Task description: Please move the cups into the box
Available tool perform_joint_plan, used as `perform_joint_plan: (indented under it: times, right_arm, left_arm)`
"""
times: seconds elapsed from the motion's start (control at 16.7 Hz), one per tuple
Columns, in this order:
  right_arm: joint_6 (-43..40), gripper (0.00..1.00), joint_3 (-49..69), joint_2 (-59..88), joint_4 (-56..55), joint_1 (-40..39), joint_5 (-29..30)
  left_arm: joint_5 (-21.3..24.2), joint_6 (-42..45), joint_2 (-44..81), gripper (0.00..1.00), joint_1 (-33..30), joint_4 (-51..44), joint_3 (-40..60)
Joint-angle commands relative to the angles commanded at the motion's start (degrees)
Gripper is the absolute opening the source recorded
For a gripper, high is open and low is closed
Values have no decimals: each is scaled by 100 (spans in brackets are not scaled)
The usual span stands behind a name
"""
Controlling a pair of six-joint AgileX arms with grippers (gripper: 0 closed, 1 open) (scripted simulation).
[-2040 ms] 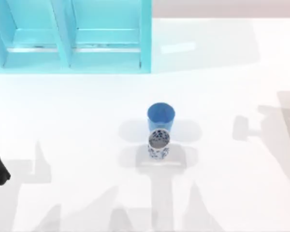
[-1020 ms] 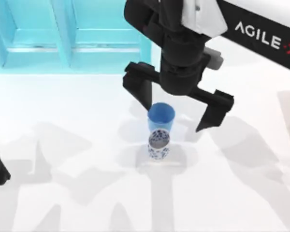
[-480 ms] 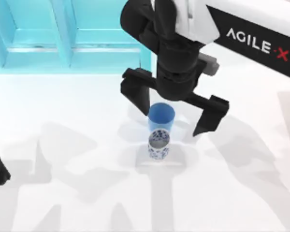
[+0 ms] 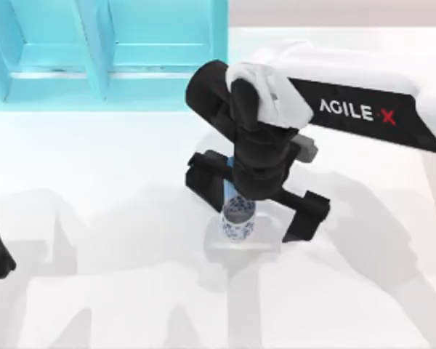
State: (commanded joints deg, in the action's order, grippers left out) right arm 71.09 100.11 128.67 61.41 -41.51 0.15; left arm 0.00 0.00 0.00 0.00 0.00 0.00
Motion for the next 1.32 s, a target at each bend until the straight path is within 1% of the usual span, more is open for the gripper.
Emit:
perform_joint_plan:
  times: [0.3, 1.08, 1.14, 1.32]
  right_arm:
    - [1, 100, -68, 8, -72, -2, 0]
    - [1, 2, -68, 8, -72, -2, 0]
    - [1, 0, -68, 8, -72, -2, 0]
    - [1, 0, -68, 8, -72, -2, 0]
  left_arm:
    - [0, 0, 0, 100, 0, 0, 0]
    - [0, 0, 0, 100, 0, 0, 0]
    - [0, 0, 0, 100, 0, 0, 0]
    - [0, 0, 0, 100, 0, 0, 0]
